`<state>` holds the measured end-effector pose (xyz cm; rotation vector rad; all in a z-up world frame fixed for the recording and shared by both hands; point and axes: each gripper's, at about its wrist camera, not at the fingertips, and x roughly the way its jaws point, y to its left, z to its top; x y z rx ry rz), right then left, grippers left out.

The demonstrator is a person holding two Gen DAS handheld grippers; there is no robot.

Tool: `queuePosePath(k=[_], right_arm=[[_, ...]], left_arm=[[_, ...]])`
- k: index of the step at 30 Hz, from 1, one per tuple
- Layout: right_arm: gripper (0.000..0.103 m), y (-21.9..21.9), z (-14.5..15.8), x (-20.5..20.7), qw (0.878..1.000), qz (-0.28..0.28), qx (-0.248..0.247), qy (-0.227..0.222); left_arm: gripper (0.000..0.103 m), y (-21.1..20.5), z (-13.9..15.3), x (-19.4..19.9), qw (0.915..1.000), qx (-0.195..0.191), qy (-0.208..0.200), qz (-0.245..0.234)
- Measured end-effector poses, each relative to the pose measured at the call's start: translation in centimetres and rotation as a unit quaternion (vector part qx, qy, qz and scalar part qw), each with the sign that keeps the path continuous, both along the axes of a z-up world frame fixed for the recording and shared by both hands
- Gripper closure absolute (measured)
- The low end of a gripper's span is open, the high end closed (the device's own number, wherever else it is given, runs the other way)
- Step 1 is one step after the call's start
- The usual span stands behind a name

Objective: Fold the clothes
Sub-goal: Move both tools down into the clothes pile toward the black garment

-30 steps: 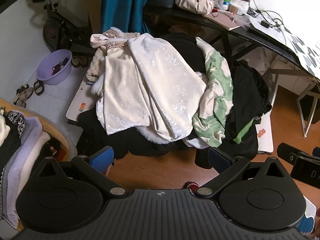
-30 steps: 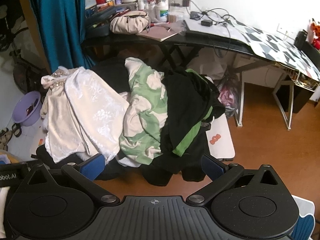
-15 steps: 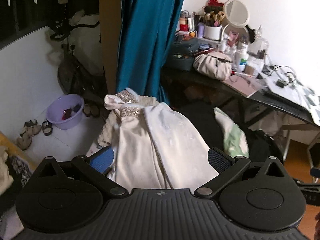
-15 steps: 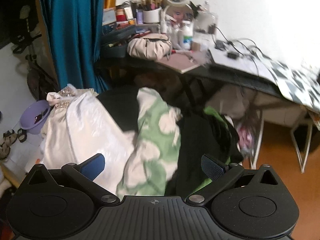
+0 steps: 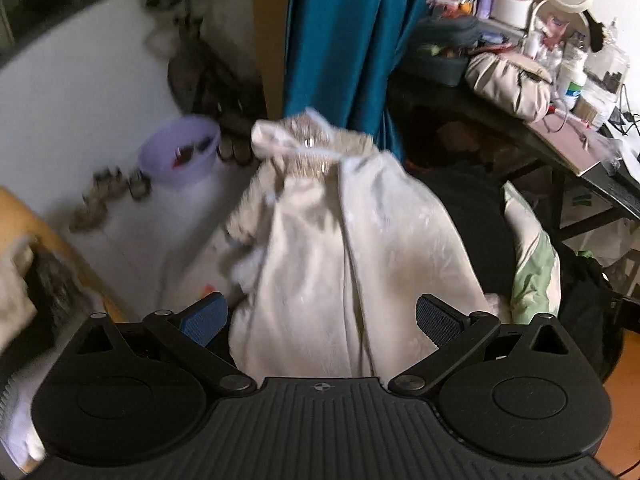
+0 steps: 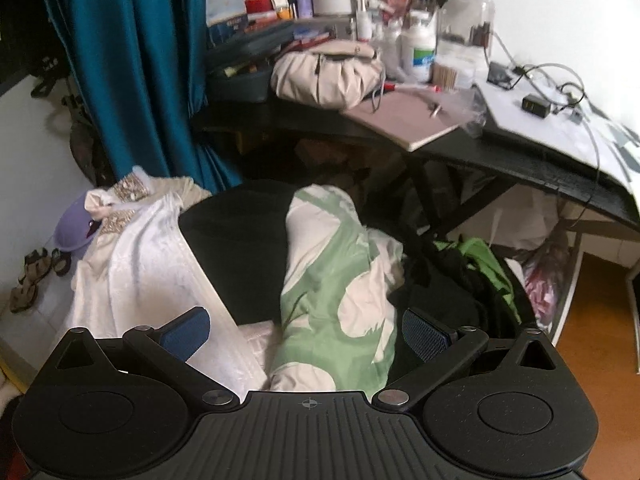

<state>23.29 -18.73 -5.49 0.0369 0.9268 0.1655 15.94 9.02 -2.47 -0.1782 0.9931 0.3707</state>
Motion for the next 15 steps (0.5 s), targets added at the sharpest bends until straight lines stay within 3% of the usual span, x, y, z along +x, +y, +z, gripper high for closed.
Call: queuePosePath(k=[4,10,12,15], right_arm=[[0.001,0.2,-3.0,2.6,0.999,-0.014,-0.026,0.033],[0.001,0.6,-5.8,5.2,0.996,-0.027,-0.075,0.025],[0.001,0.8,-5.9,4.9,0.997,-0.032,-0.071,0.022],[0.001,1.8,-5.8,4.5,1.0,-0.008,-0.023,-0.014]], left_arm=[[0.001,2.2,-1.6,1.9,0.9993,-0.025,0.017,0.024],[0.001,3.7,-4.4,4.7,0.9967,-0.071,0.03,0.026],[0.001,3.8,-5.6,5.6,0.9953,-0.079,0.054,0.01],[0.001,4.8,-6.0,6.5,0.9957,-0.072,0.058,-0.003]])
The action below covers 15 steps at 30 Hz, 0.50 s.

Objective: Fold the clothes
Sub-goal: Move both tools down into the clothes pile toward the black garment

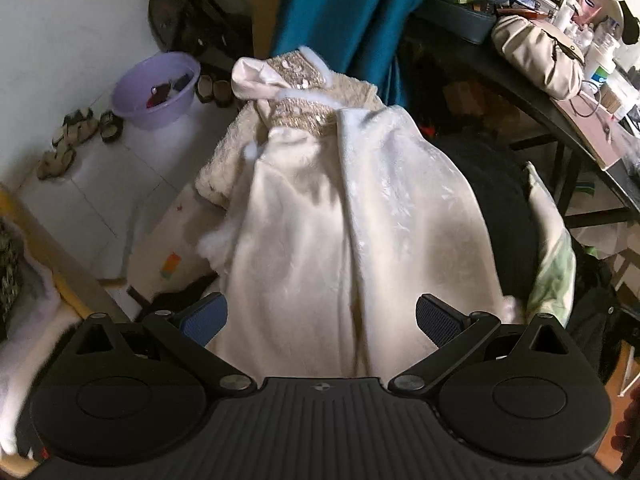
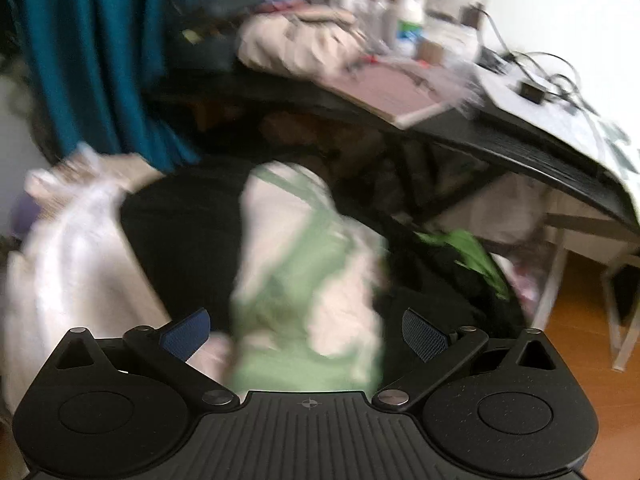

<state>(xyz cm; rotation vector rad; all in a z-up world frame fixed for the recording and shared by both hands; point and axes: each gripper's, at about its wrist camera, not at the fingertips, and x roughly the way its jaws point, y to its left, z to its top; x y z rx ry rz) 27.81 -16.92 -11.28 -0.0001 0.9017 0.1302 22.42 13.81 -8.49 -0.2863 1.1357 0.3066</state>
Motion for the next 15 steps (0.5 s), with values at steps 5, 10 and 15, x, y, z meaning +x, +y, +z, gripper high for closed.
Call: queuePosePath(k=[5,10,15], right_arm=[[0.001,5.0,-0.9,1.9,0.993,0.095,0.054,-0.052],[0.001,12.1,-3.1,6.3,0.981,0.161,0.075,-0.074],[0.018,18.4,-7.2,10.6,0.982,0.185,0.035,-0.011]], left_arm=[[0.001,3.3,-0.4,0.4,0.9997,0.023,0.009,0.003],[0.001,7.2,-0.9,-0.6,0.9993,0.015,0.014,0.032],[0.001,8.7,-2.8,-1.9,0.9983,0.001,0.05,0.03]])
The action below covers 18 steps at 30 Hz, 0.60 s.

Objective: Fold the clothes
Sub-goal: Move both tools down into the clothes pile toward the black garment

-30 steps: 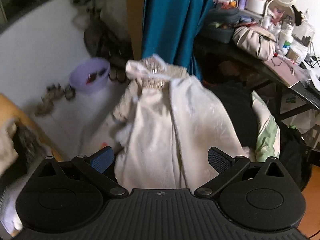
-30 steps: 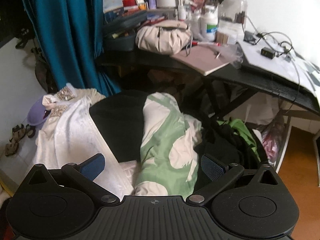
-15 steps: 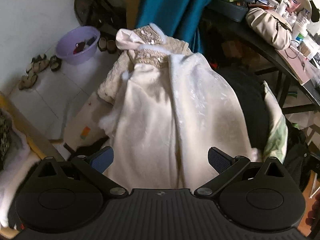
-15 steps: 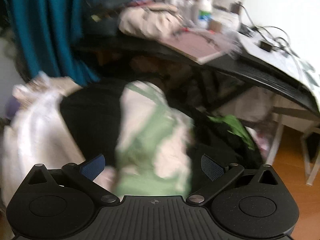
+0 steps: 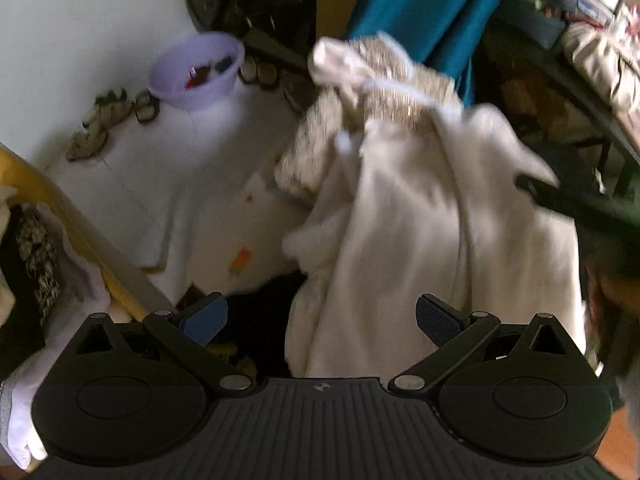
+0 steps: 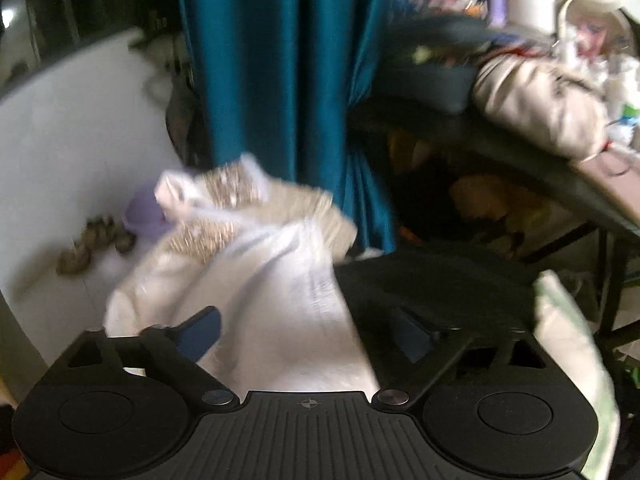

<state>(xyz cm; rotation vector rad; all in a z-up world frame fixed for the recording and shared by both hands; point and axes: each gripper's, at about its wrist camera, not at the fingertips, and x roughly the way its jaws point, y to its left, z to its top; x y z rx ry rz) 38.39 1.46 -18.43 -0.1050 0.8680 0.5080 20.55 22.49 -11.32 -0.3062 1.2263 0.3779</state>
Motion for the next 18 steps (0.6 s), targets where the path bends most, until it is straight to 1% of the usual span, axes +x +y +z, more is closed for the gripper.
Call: queuePosePath(k=[1,2,3,6,8,10,12,14,16,18], right_arm=[[0.017,0.6,-0.6,0.5,1.0,-0.004,-0.009,0.013],[0.015,1.1,-1.2,0.9,1.0,-0.009,-0.017,0.021],[0.012,1.6,-1.5,0.8,1.0,-0.01,-0.02,0.02],[0.001,2.3,-2.2,0.0,0.999,0.002,-0.033,0.011],[0.001,2.8,-2.5,-0.3,0.999,0.014,-0.048,0.004],[0.001,3.0,-2.6,-0.4,0.999,0.013,-0.05,0.001],[0.001,3.0,-2.5,-0.2,0.999,0.0,-0.043,0.009],[0.001,3.1,-2.4,0.0,0.999,-0.009,-0.047,0.019],[0.001,3.0,-2.2,0.0,0.999,-0.016,-0.044,0.029],[0.001,2.6,-2.0,-0.4,0.999,-0.011,-0.038,0.036]], left_arm=[[0.001,0.1,-0.4,-0.1,1.0,-0.004,0.006,-0.003],[0.001,0.0,-0.6,-0.1,0.9999,-0.007,0.011,-0.004],[0.001,0.0,-0.7,-0.1,0.9999,-0.012,0.011,-0.005],[0.001,0.1,-0.5,-0.1,0.9996,-0.024,0.005,-0.011],[0.001,0.3,-0.4,-0.2,0.9996,-0.024,0.003,-0.014],[0.001,0.6,-0.4,-0.2,0.9996,-0.025,0.003,-0.012],[0.001,1.2,-0.8,-0.2,0.9993,-0.037,0.006,0.001],[0.001,1.6,-0.9,-0.2,0.9988,-0.048,0.006,0.01],[0.001,1.6,-0.9,0.0,0.9986,-0.052,0.006,0.011],[0.001,1.2,-0.9,0.4,0.9985,-0.054,0.007,0.004]])
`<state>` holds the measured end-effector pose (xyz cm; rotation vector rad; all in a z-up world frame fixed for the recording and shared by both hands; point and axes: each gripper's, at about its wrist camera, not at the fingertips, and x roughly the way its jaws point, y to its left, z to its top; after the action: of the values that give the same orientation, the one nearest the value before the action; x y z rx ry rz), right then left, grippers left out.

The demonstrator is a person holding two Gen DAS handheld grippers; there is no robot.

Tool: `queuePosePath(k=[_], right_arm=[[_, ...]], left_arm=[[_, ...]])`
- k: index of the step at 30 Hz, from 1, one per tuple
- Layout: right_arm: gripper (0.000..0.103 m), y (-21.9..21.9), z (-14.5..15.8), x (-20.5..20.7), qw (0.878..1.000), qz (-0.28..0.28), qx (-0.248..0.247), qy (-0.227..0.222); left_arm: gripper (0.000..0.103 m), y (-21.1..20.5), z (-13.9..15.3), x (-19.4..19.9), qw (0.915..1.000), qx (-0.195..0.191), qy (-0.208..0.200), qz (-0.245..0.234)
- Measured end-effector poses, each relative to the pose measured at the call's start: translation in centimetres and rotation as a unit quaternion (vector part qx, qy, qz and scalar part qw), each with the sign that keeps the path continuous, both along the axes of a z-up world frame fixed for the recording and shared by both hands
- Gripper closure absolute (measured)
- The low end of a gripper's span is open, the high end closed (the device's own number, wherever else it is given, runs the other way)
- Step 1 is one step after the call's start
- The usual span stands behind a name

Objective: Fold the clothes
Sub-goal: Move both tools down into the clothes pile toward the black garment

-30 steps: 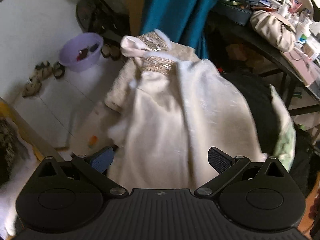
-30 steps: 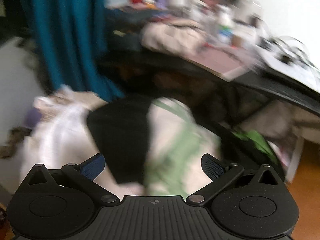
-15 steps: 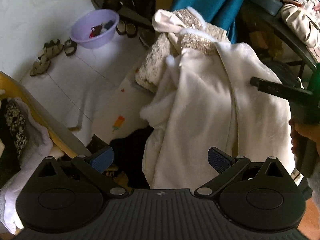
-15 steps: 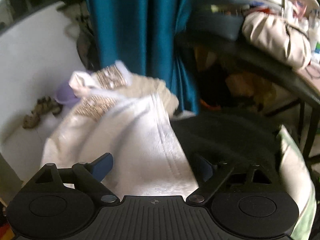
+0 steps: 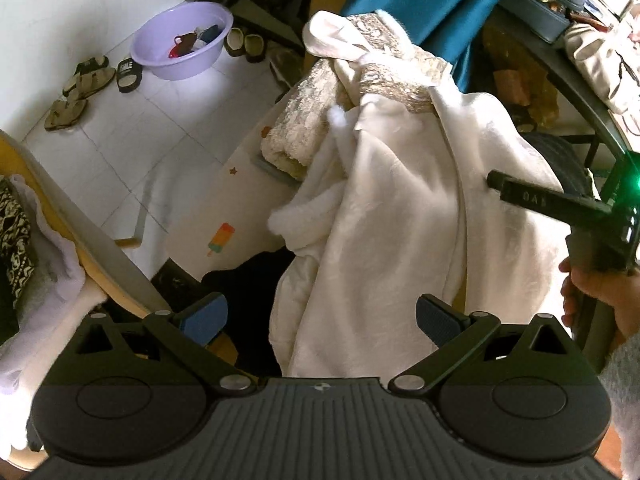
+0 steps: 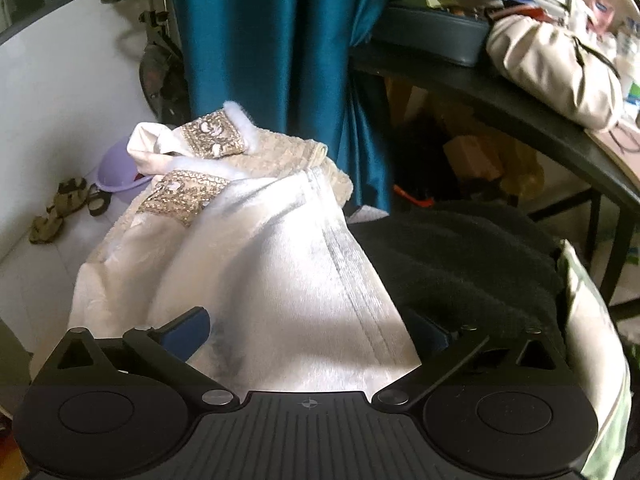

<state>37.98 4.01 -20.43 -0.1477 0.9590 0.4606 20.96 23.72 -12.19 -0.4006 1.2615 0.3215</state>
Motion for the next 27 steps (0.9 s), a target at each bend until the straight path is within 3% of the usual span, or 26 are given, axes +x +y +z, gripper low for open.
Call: queuePosePath(k=[1,2,3,5,8,10,12,13,16,17,24,27], right_arm=[[0.01,-0.2,0.0,-0.3,1.0,0.008,-0.003,-0.002],[0.026,-0.6,0.2,-0.7,1.0,0.015,-0.009,-0.013],[0.03,-1.1,0.4,-1.2,1.0,0.02,-0.007,-0.023],[0.052,-2.3,1.1,-2.1,0.999,0.028,0.009,-0.033],[0.07,-3.9,1.9,-3.6,0.998,0.032,0.019,-0.046],[0.076,-5.5,2.1,-4.2,0.999,0.004,0.041,-0.024],[0.073,-7.3,2.1,-4.7,0.998,-0.032,0.061,0.001],[0.066,-8.4,1.9,-5.0,0.996,-0.058,0.07,0.012],[0.027,-12.1,2.0,-7.0,0.987,-0.142,0.078,-0.001],[0.023,-13.4,2.1,-7.8,0.983,-0.168,0.073,-0.011],[0.02,-21.6,-0.6,-10.8,0.955,-0.295,0.034,0.017],[0.019,-23.7,-2.0,-11.7,0.942,-0.331,0.052,0.031]], left_arm=[[0.001,-0.3,0.0,0.2,1.0,-0.001,0.0,-0.006],[0.001,-0.5,0.0,0.5,0.9999,-0.002,0.001,-0.011],[0.001,-0.8,0.0,0.7,0.9999,-0.002,0.001,-0.017],[0.001,-1.7,0.2,1.3,0.9993,0.0,-0.003,-0.036],[0.001,-3.0,0.6,2.2,0.9979,0.008,-0.015,-0.062],[0.001,-3.9,0.7,2.9,0.9967,0.006,-0.017,-0.079],[0.001,-5.0,0.8,3.6,0.9953,0.004,-0.018,-0.095],[0.001,-5.6,0.7,3.9,0.9942,0.004,-0.017,-0.106],[0.001,-7.7,0.6,4.8,0.99,0.004,-0.015,-0.14],[0.001,-8.3,0.6,5.1,0.9882,0.005,-0.014,-0.152],[0.001,-12.4,-0.7,6.4,0.9764,0.02,-0.004,-0.215],[0.001,-13.8,-1.6,6.8,0.9701,0.035,0.005,-0.24]])
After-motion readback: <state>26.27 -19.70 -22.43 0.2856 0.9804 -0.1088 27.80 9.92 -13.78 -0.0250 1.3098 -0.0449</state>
